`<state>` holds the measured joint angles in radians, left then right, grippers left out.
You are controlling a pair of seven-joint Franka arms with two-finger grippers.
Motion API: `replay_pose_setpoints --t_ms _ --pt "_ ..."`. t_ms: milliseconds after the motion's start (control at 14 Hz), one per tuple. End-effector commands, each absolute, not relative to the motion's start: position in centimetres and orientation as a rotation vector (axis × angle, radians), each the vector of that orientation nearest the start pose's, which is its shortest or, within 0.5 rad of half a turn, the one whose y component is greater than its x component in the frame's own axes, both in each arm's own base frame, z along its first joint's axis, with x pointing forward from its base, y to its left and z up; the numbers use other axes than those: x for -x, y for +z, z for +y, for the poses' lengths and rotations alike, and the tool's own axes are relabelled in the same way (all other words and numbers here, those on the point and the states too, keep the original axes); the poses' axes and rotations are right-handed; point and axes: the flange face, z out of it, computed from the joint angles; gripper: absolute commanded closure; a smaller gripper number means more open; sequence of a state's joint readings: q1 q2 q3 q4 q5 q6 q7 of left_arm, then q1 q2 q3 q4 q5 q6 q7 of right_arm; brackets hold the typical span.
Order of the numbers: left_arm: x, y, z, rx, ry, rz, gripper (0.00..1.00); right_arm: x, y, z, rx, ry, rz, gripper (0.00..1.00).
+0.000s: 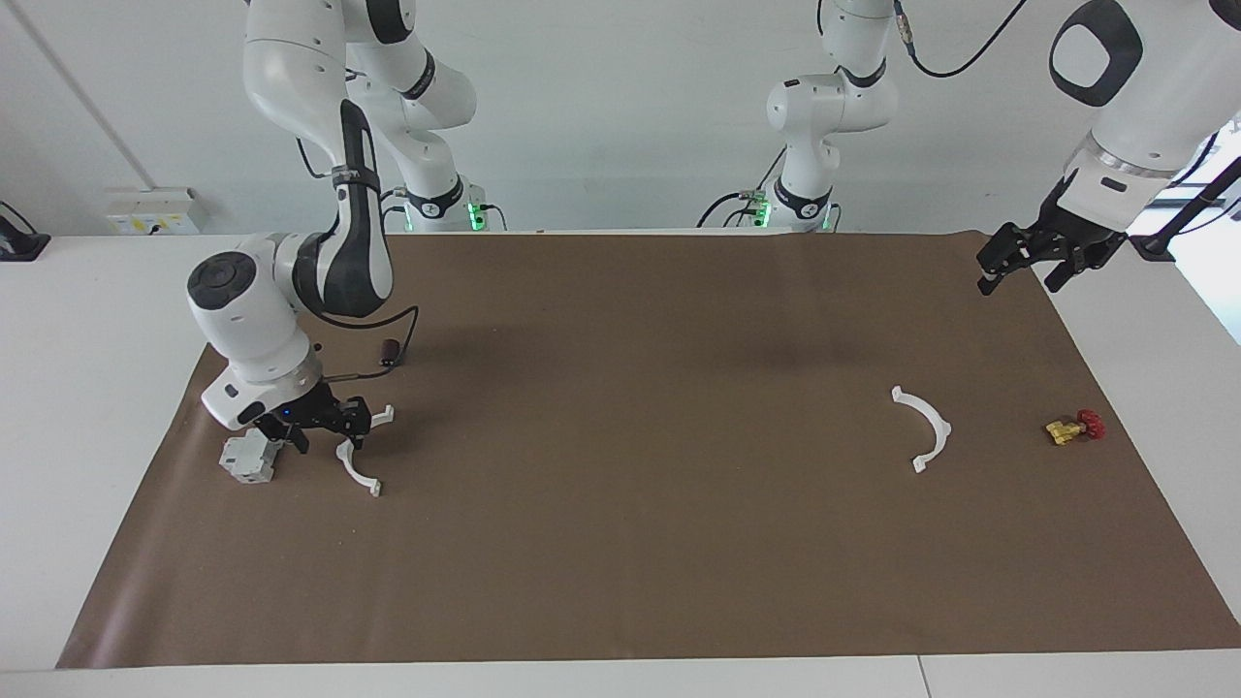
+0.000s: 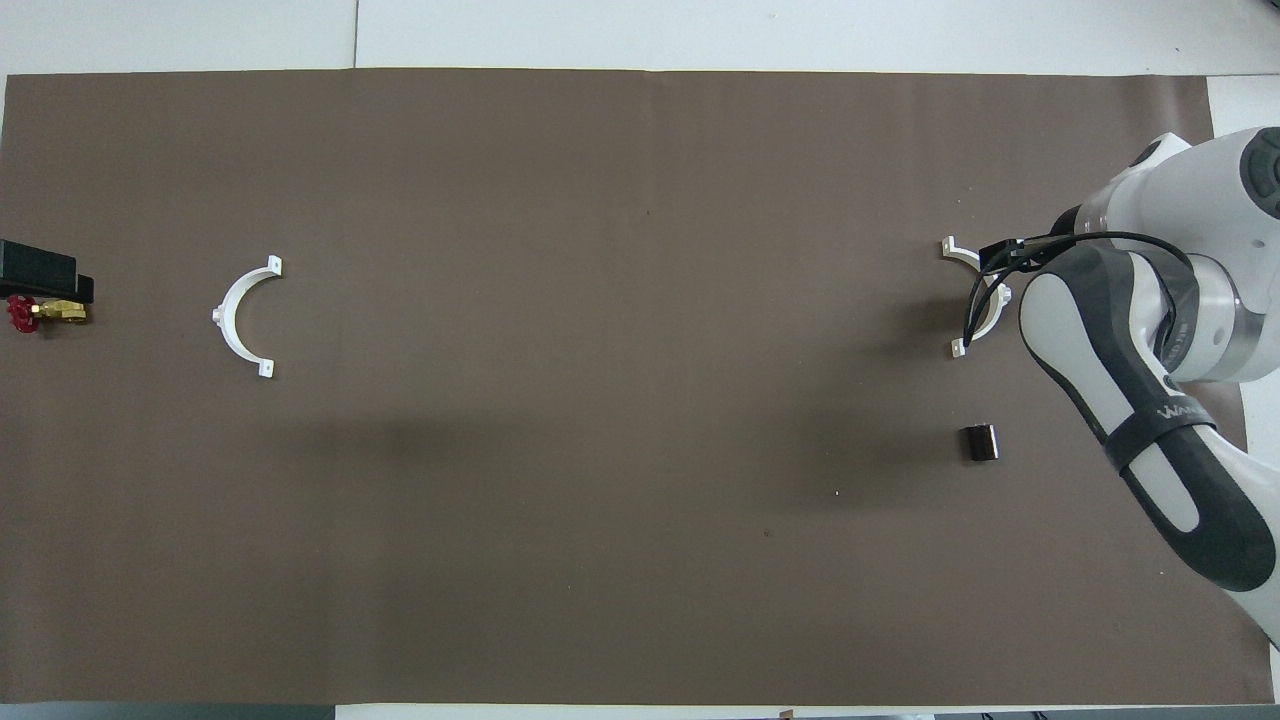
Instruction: Assemble drain pipe with both arms
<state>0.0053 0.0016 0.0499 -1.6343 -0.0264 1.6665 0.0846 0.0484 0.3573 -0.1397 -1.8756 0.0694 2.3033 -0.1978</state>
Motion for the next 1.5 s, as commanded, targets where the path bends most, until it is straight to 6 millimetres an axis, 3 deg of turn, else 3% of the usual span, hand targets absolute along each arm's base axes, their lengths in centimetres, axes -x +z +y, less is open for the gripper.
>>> replay_pose_setpoints --t_ms 0,143,500,786,929,1143,1429 --pt "-55.3 60.4 2.7 3.173 -0.062 0.044 0.0 -63.5 32.2 -5.9 3.118 -0.122 -0.145 0.26" --pt "-55.3 60.4 2.5 3.174 -0.055 0.049 0.0 -63.3 31.6 -5.9 3.118 -0.105 -0.144 0.28" --pt "-54.9 60.2 2.3 3.176 -0.02 0.05 0.0 -61.9 29.9 -5.7 3.118 -0.109 -0.217 0.46" --pt "-55.3 59.7 2.4 3.17 -0.071 0.06 0.0 -61.6 29.7 -5.7 3.117 -0.102 -0.226 0.48" --pt "-55.6 58.8 2.6 3.166 -0.105 0.056 0.0 -61.5 29.5 -5.7 3.117 -0.1 -0.226 0.51" --pt "-55.8 55.8 2.9 3.164 -0.12 0.045 0.0 -61.4 29.3 -5.7 3.117 -0.095 -0.223 0.66" --pt "-56.6 51.3 3.0 3.158 -0.158 0.039 0.0 -61.6 29.4 -5.4 3.115 -0.088 -0.228 0.97"
